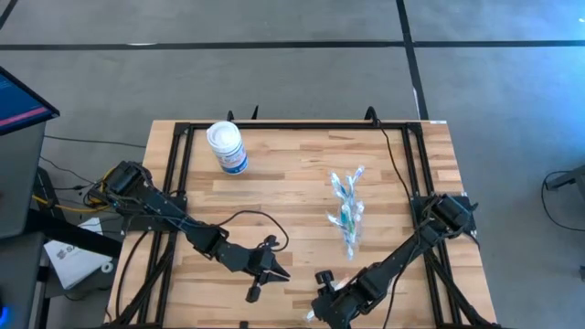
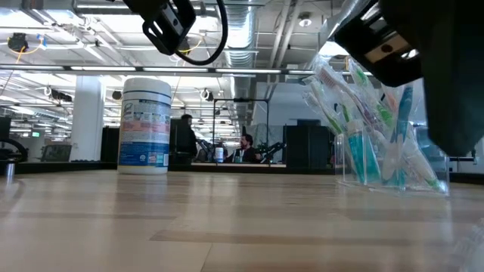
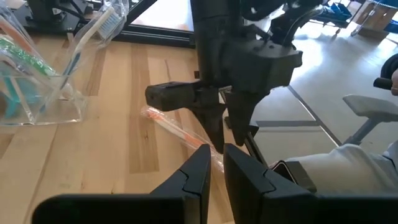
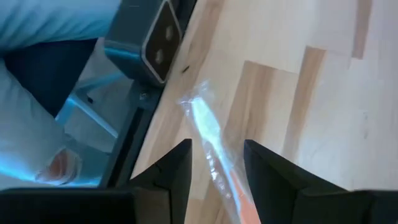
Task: Pick & Place toothbrushing station
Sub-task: Put the orange toothbrush into the transparent organizer
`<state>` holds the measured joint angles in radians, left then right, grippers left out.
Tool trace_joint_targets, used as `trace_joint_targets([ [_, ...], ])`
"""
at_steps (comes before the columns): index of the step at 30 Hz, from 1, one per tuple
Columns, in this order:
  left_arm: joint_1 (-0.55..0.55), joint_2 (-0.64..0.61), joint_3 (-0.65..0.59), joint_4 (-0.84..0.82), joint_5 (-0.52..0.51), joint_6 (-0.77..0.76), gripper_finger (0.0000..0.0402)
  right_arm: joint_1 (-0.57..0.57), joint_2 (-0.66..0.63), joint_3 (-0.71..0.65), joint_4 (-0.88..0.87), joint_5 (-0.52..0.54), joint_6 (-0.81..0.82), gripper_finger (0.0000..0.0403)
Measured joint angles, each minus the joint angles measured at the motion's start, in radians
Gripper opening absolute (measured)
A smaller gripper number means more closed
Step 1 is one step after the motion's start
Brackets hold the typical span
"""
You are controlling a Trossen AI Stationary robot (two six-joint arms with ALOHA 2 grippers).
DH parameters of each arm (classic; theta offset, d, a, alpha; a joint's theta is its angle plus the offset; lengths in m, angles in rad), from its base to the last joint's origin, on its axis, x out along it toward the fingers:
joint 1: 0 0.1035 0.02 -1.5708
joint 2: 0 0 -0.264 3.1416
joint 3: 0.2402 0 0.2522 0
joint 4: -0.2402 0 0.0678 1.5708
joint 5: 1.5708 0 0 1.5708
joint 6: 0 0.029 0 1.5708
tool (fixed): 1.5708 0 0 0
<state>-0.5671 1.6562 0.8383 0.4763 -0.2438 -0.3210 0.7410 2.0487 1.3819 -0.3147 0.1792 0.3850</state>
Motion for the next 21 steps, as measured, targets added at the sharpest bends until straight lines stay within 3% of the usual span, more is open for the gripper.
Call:
trace_joint_targets([
  [21, 0.000, 0.000, 0.000, 0.004, 0.001, 0.002, 0.0039, -0.018, 0.001, -0.027, 0.015, -0.022, -0.002, 0.0139],
])
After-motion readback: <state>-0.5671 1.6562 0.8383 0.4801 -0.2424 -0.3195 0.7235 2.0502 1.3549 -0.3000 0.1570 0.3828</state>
